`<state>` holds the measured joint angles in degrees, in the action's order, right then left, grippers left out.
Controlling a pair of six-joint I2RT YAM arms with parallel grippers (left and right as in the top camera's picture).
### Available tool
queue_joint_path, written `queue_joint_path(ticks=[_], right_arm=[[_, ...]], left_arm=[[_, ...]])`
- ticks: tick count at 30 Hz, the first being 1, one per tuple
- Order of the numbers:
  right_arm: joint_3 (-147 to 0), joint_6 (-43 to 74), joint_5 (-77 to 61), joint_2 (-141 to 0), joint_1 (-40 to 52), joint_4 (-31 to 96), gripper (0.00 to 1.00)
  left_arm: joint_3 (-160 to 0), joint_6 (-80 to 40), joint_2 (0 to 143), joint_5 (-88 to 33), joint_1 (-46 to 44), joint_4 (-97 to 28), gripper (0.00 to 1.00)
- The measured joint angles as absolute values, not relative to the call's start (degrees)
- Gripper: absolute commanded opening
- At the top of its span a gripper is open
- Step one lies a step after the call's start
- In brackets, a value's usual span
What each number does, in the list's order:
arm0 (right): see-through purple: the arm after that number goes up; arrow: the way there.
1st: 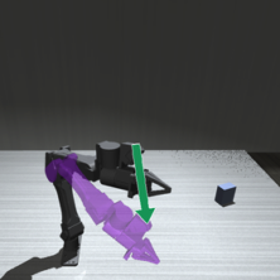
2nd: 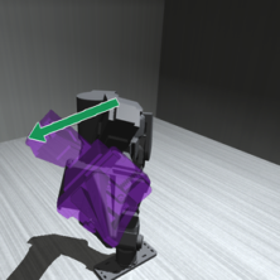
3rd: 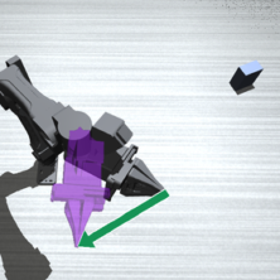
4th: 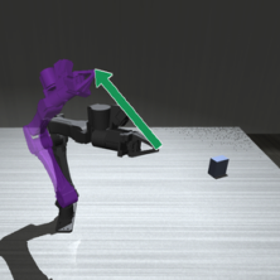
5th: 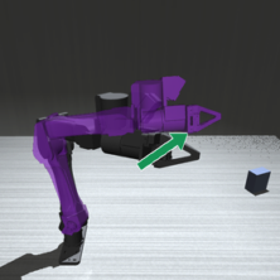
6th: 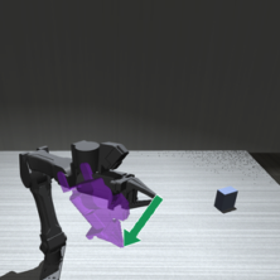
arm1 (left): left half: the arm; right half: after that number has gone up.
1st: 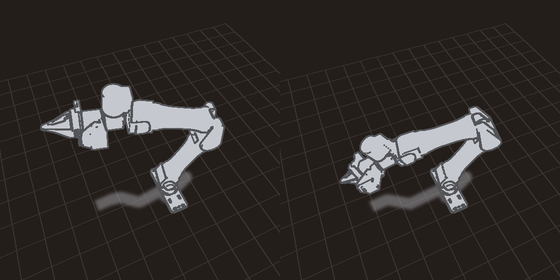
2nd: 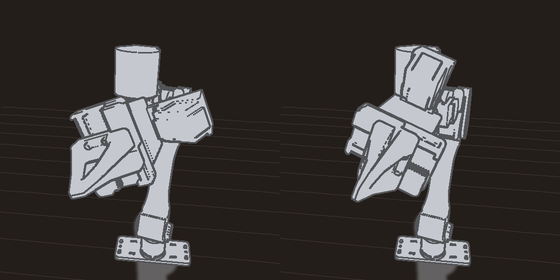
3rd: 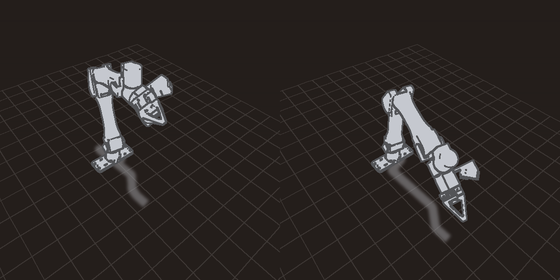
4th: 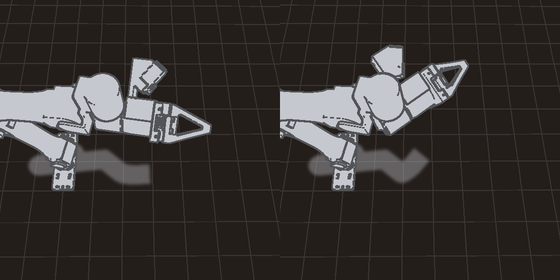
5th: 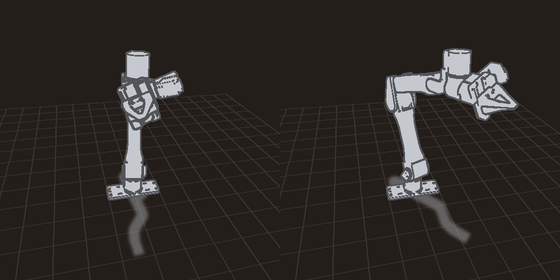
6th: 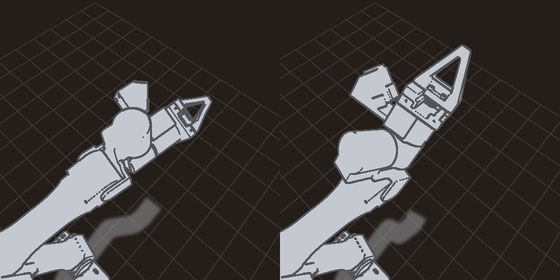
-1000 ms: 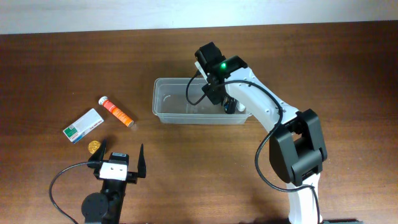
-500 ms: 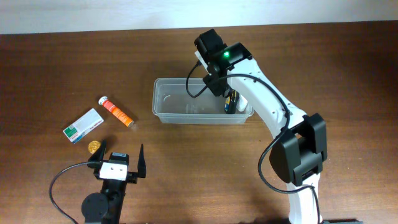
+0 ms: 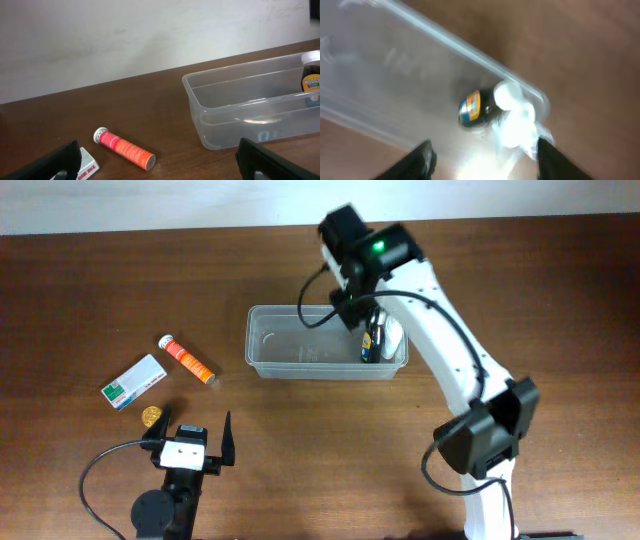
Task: Pack container
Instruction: 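Raise the right arm away from the container, then reach the left gripper toward the white-green medicine box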
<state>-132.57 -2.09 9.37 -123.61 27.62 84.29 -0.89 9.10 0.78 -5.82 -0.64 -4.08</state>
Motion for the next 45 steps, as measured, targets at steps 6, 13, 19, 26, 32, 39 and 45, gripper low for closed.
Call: queue_joint_path(ticks=[6, 13, 19, 26, 32, 39, 45], right_arm=[[-154.6, 0.8, 8.4, -122.6, 26.1, 96.0, 0.90], [-162.3, 3.6, 5.8, -119.6, 18.4, 97.0, 0.99], [-162.5, 4.6, 2.1, -119.0, 12.3, 97.0, 0.98], [-162.5, 4.8, 0.7, -119.0, 8.7, 97.0, 0.98], [-162.5, 4.9, 0.6, -119.0, 5.6, 97.0, 0.98], [-162.5, 7.7, -0.5, -119.0, -0.1, 97.0, 0.98], [-162.6, 8.0, -2.1, -119.0, -1.0, 97.0, 0.98]], left_arm=[[-0.9, 9.1, 0.8, -5.8, -0.6, -4.1, 0.99], [-0.9, 9.1, 0.8, -5.8, -0.6, -4.1, 0.99], [-0.9, 9.1, 0.8, -5.8, -0.6, -4.1, 1.00], [-0.9, 9.1, 0.8, -5.8, -0.6, -4.1, 0.99], [-0.9, 9.1, 0.8, -4.6, -0.6, -4.1, 0.99], [-0.9, 8.7, 0.8, -4.3, -0.6, -2.2, 0.99], [-1.0, 6.5, 0.8, -6.1, -0.6, -0.6, 0.99]])
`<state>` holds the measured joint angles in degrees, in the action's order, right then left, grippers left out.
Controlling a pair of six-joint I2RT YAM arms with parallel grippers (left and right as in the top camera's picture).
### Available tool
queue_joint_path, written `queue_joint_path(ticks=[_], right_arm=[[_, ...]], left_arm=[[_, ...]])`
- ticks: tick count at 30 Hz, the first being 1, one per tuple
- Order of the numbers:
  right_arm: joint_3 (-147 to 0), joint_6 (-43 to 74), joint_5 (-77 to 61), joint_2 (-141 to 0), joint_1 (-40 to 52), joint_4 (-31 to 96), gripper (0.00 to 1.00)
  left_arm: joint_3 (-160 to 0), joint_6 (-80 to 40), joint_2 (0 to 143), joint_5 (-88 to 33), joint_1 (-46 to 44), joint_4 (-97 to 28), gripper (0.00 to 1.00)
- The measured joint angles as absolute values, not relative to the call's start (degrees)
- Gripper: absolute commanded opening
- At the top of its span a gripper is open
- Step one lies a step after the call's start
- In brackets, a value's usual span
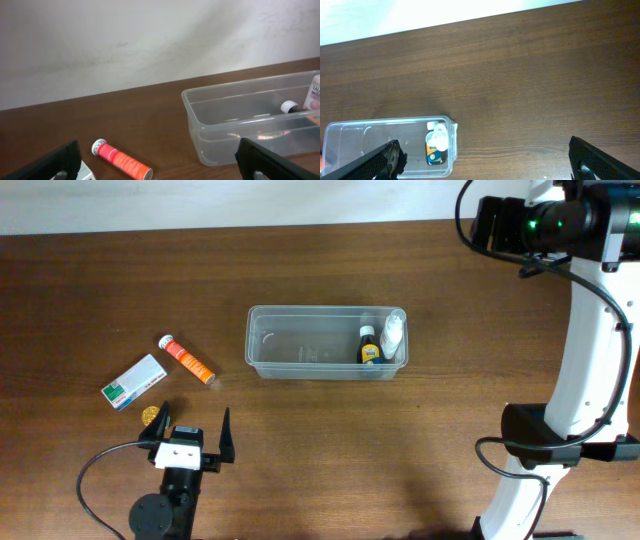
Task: Pack container
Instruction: 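Reach the left gripper toward the white-green medicine box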
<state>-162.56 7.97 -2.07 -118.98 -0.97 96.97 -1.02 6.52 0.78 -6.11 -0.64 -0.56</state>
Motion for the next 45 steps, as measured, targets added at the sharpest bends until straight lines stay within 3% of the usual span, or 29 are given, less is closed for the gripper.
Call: queue_joint_path(ticks=[5, 10, 16, 24, 32, 45], right_arm=[[-162.5, 8.2, -2.6, -119.0, -1.0, 97.0, 0.98], [-162.5, 8.4, -2.7, -119.0, -1.0, 97.0, 0.98], [-162.5, 8.6, -2.7, -119.0, -1.0, 97.0, 0.98], [-162.5, 8.6, -2.9, -119.0, -1.0, 96.9, 0.98], [-162.5, 8.6, -2.9, -119.0, -1.0, 97.0, 0.98], [-162.5, 8.6, -2.9, -119.0, -1.0, 97.0, 0.98]], left_arm=[[-5.1, 3.4, 2.5, -4.9, -0.6, -3.4, 0.99], [-18.8, 2.1, 13.1, -1.4, -0.7, -10.6, 0.99], [-41.6, 1.6, 36.6, 0.4, -0.6, -24.8, 0.99], [-76.1, 2.4, 72.1, 0.9, -0.6, -53.3, 0.99], [-80.1, 11.0, 89.2, 1.3, 0.9, -53.9, 0.99], [-80.1, 10.9, 96.5, -4.1, 20.0, -47.0, 0.99]])
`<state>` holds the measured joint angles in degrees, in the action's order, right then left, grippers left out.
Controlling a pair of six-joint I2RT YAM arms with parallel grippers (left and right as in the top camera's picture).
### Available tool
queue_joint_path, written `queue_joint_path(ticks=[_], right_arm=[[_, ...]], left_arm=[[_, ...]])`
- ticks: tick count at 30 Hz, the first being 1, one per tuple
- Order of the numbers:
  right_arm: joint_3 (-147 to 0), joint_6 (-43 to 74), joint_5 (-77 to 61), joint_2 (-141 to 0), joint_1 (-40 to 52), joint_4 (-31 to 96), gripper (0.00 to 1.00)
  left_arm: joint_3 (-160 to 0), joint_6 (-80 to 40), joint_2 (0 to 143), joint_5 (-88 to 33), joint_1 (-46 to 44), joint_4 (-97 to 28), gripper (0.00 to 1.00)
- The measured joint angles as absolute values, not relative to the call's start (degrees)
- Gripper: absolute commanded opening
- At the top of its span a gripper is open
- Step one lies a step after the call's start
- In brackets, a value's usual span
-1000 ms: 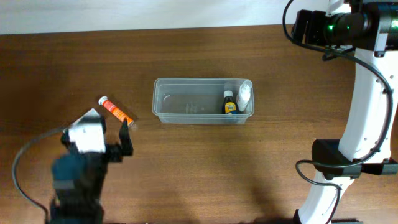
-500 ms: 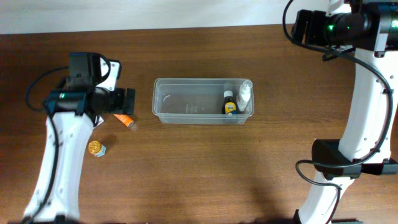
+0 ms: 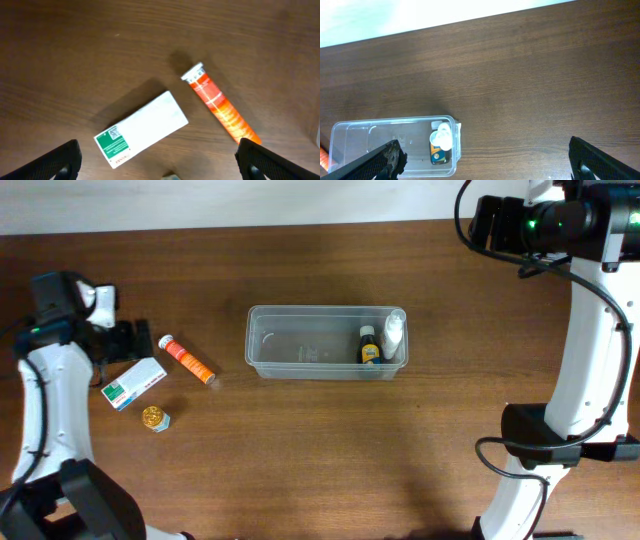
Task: Pack container
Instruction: 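Reach the left gripper toward the white-green medicine box, then grasp the medicine box with the left gripper and lift it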
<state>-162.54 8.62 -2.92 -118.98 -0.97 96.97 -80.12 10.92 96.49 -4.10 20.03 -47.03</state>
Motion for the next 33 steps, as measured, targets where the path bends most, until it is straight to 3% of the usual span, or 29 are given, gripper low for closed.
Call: queue_joint_path(ticks=[18, 31, 33], right_arm=[[-162.5, 8.6, -2.9, -119.0, -1.0, 97.0, 0.98], [-162.5, 8.6, -2.9, -119.0, -1.0, 97.0, 0.98], [-162.5, 8.6, -2.9, -119.0, -1.0, 97.0, 0.98]], left_arm=[[-80.1, 35.7, 109.9, -3.8, 20.8, -44.3, 0.99], [-80.2, 38.5, 117.6, -2.1, 20.8, -46.6, 0.99], [-80.2, 38.6, 117.8, -1.9, 20.8, -47.0, 0.96]])
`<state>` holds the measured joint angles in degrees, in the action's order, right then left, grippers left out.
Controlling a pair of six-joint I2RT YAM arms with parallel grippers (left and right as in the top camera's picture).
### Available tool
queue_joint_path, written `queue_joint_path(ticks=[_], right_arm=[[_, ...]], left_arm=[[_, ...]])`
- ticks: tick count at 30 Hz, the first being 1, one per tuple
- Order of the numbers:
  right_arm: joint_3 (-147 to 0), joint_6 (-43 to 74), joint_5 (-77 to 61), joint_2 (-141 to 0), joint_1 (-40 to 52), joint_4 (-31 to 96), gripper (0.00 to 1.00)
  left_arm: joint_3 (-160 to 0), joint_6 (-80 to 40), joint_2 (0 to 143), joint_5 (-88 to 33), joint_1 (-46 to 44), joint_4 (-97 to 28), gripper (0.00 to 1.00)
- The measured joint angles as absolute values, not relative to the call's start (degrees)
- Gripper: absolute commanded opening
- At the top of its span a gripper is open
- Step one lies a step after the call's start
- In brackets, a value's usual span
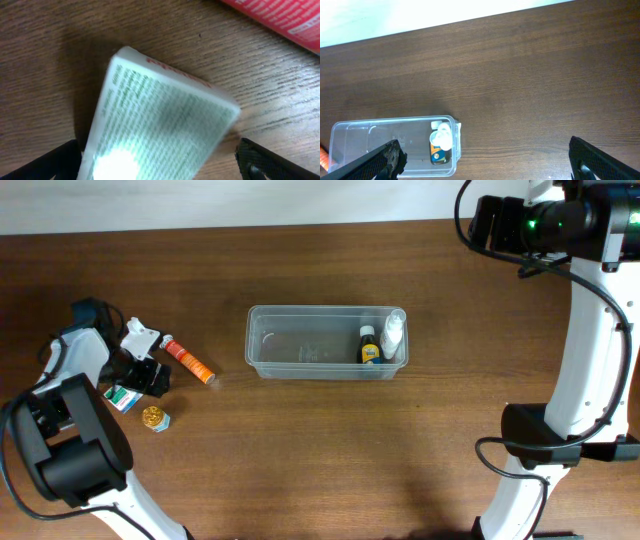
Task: Pack container
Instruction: 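Grasp the medicine box with the left gripper and lift it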
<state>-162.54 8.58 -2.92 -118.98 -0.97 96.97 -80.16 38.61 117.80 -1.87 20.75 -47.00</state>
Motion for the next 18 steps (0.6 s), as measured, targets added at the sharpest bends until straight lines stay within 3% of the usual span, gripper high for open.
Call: queue_joint_path(ticks=[6, 11, 18], right_arm=[[-162.5, 8.6, -2.9, -119.0, -1.0, 97.0, 0.98], [-162.5, 8.6, -2.9, -119.0, -1.0, 97.0, 0.98], [-162.5, 8.6, -2.9, -119.0, -1.0, 97.0, 0.98]], left_arm=[[-80.2, 39.1, 117.8, -1.4, 20.8, -48.6, 0.64], [-80.2, 37.6, 117.8, -1.5, 20.8, -49.3, 0.55], [-80.2, 34.8, 117.8, -1.5, 20.8, -49.5, 0.54]])
